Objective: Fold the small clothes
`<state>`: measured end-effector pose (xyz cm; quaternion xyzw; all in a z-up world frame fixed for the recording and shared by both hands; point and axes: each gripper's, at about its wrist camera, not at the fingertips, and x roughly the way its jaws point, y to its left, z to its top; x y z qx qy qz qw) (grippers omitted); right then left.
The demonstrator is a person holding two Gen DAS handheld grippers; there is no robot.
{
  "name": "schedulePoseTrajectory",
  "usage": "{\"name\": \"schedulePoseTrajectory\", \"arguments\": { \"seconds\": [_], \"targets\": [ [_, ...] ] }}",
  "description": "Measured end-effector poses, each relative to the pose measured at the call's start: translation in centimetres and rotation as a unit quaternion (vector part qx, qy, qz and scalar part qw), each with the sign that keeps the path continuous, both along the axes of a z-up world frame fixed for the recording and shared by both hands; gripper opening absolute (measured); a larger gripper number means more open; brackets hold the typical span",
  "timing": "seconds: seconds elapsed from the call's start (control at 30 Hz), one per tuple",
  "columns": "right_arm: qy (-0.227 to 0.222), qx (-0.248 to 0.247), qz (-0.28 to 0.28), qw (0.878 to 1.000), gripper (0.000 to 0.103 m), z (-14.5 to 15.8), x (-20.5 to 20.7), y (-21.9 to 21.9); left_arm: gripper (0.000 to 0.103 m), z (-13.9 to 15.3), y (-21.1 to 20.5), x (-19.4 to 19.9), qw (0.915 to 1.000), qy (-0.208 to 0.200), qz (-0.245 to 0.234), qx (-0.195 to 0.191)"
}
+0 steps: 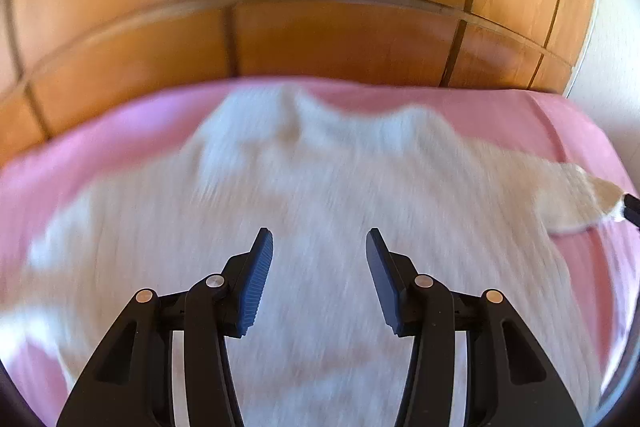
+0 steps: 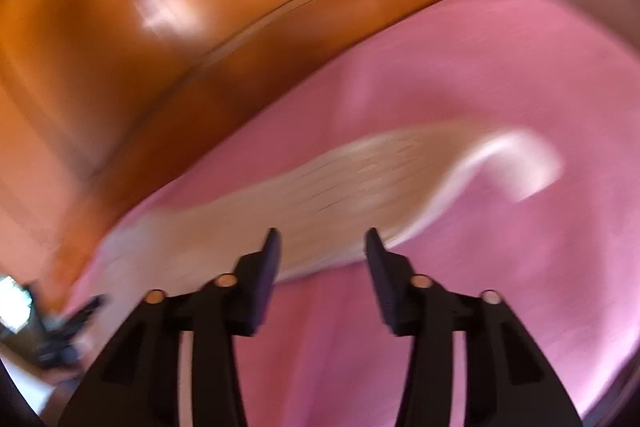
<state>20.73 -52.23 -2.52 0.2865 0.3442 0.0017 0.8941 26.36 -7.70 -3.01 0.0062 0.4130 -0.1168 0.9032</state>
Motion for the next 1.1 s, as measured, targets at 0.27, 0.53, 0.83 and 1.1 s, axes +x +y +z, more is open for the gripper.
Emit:
{"name": "schedulePoseTrajectory", "arguments": {
  "seconds": [0.27, 0.53, 0.83, 1.1],
  "targets": [
    [0.067, 0.025, 0.148, 0.986, 0.033, -3.7, 6.2, 13.0, 0.048, -1.6, 8.0, -8.9, 0.994, 0.04, 0.08, -0.063],
    [0.084, -0.162, 0.111, 0.977, 0.007, -4.3, 5.6, 17.9, 0.048, -0.7, 20.9, -15.2, 0.9618, 0.028, 0.248, -0.111],
    [0.025, -0.146, 0.08, 0.986, 0.063, -1.5, 1.9, 19.7, 0.062, -1.6, 39.6, -21.3, 0.8392, 0.026, 0.497, -0.218],
    [0.008, -0.119, 0.226, 0.967, 0.064, -2.5, -0.4, 31.2, 0.062, -2.9, 43.3, -19.9, 0.8144, 0.006, 0.508, -0.281]
  ]
}}
